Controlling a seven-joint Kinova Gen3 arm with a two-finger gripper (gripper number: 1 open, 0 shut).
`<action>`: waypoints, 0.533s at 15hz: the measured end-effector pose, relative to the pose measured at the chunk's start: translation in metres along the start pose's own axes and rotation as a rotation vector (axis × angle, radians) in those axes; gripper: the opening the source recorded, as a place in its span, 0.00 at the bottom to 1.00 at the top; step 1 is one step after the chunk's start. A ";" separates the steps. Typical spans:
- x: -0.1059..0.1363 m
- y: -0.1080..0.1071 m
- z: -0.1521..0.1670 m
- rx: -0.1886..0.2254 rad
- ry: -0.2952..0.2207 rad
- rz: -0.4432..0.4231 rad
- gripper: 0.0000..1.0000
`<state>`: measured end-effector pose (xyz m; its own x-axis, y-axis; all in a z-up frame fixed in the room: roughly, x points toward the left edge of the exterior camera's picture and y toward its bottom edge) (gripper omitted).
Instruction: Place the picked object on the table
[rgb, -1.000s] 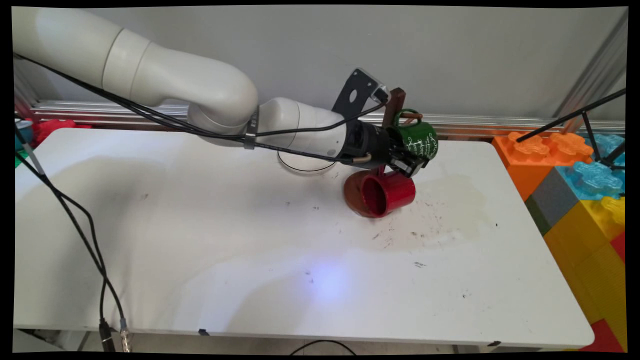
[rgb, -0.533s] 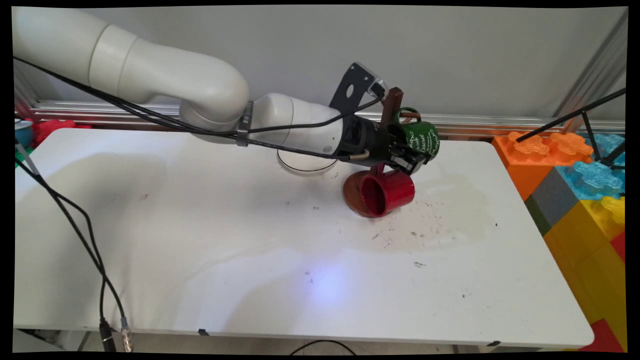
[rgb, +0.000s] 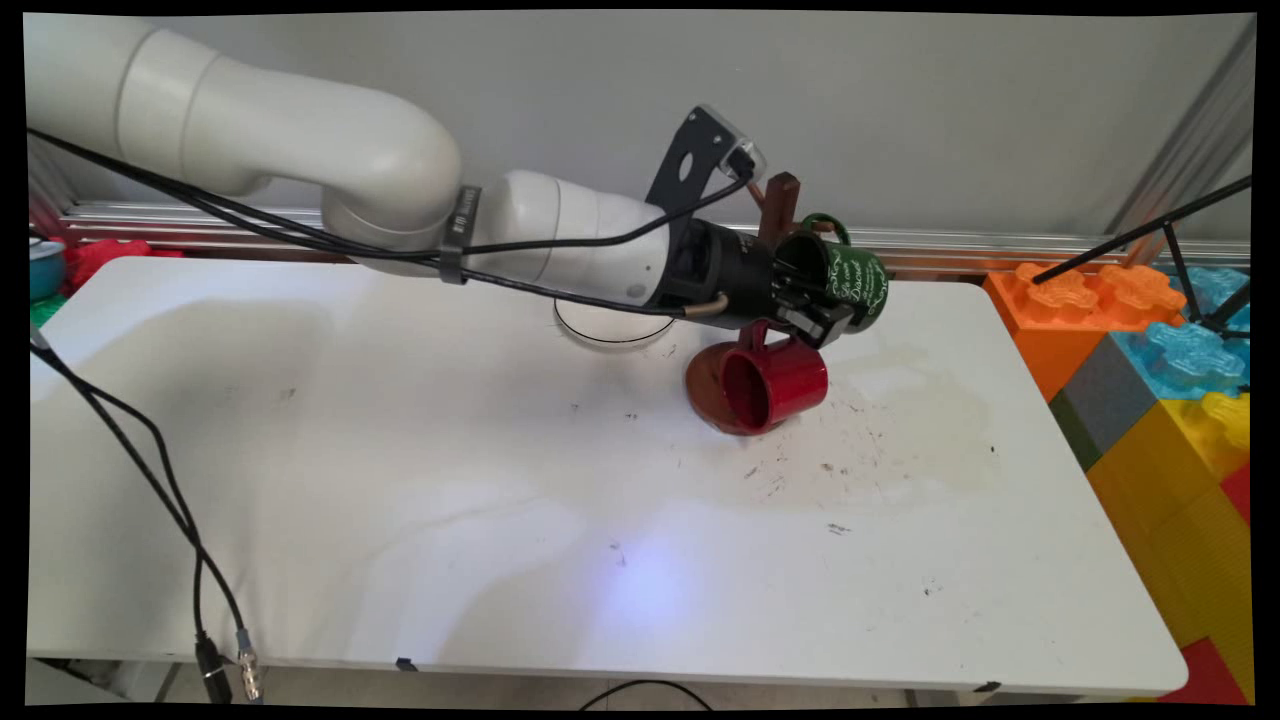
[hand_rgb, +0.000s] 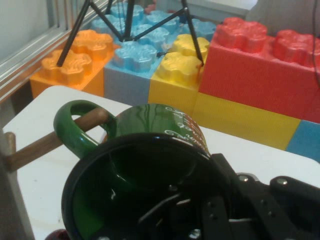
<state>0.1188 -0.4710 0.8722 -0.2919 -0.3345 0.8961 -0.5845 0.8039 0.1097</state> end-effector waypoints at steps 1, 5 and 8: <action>0.001 0.001 -0.002 -0.006 0.002 0.003 0.00; 0.004 0.008 -0.017 -0.044 0.011 0.027 0.00; 0.006 0.013 -0.030 -0.076 0.016 0.051 0.00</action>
<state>0.1323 -0.4478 0.8919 -0.3076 -0.2850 0.9078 -0.5101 0.8548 0.0956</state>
